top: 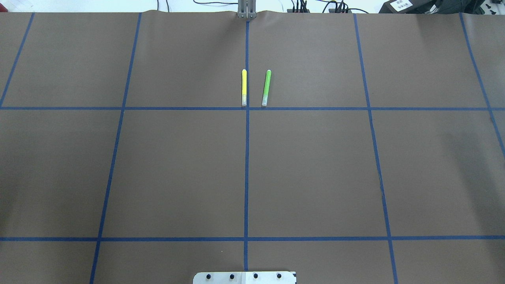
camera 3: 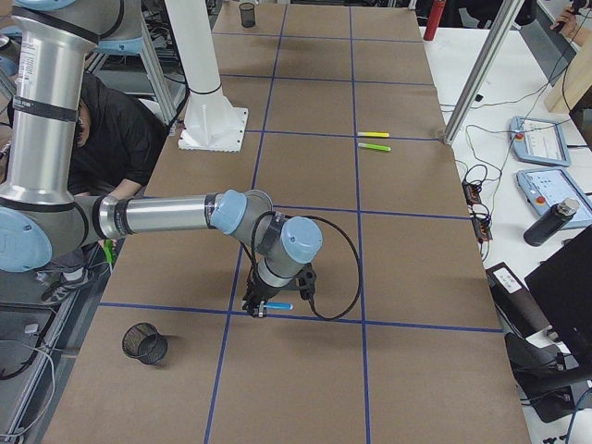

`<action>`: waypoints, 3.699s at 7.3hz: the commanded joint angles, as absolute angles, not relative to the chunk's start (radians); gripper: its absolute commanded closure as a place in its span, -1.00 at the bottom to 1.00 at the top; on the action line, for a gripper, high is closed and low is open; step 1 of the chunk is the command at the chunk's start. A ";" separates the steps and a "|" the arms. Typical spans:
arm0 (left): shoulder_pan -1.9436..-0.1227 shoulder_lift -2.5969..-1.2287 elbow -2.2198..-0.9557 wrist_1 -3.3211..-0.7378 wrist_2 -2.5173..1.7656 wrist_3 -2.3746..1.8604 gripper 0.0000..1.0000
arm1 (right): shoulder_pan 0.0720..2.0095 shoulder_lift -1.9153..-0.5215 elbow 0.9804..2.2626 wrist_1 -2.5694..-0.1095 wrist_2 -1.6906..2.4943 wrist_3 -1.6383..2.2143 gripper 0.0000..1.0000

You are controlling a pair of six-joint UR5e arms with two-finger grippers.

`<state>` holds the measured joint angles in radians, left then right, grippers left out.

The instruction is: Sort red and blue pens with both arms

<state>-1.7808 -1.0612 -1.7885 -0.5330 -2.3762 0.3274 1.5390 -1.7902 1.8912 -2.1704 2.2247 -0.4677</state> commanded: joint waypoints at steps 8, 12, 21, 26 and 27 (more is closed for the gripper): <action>-1.972 -0.999 -1.758 -0.517 -2.298 0.337 1.00 | 1.555 -1.795 1.913 -2.171 2.232 -0.469 1.00; -2.023 -1.006 -1.746 -0.515 -2.247 0.328 1.00 | 1.555 -1.796 1.914 -2.171 2.233 -0.469 1.00; -2.023 -1.043 -1.672 -0.541 -2.258 0.330 -1.00 | 1.555 -1.792 1.919 -2.171 2.235 -0.466 1.00; -2.022 -1.185 -1.756 -0.555 -2.252 0.330 -1.00 | 1.557 -1.799 1.931 -2.183 2.241 -0.459 1.00; -2.017 -1.224 -1.816 -0.560 -2.247 0.331 -1.00 | 1.557 -1.805 1.934 -2.203 2.249 -0.460 1.00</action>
<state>-2.0211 -1.1754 -1.7481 -0.5507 -2.2531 0.3300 1.5567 -1.7981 1.9285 -2.1864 2.2408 -0.4617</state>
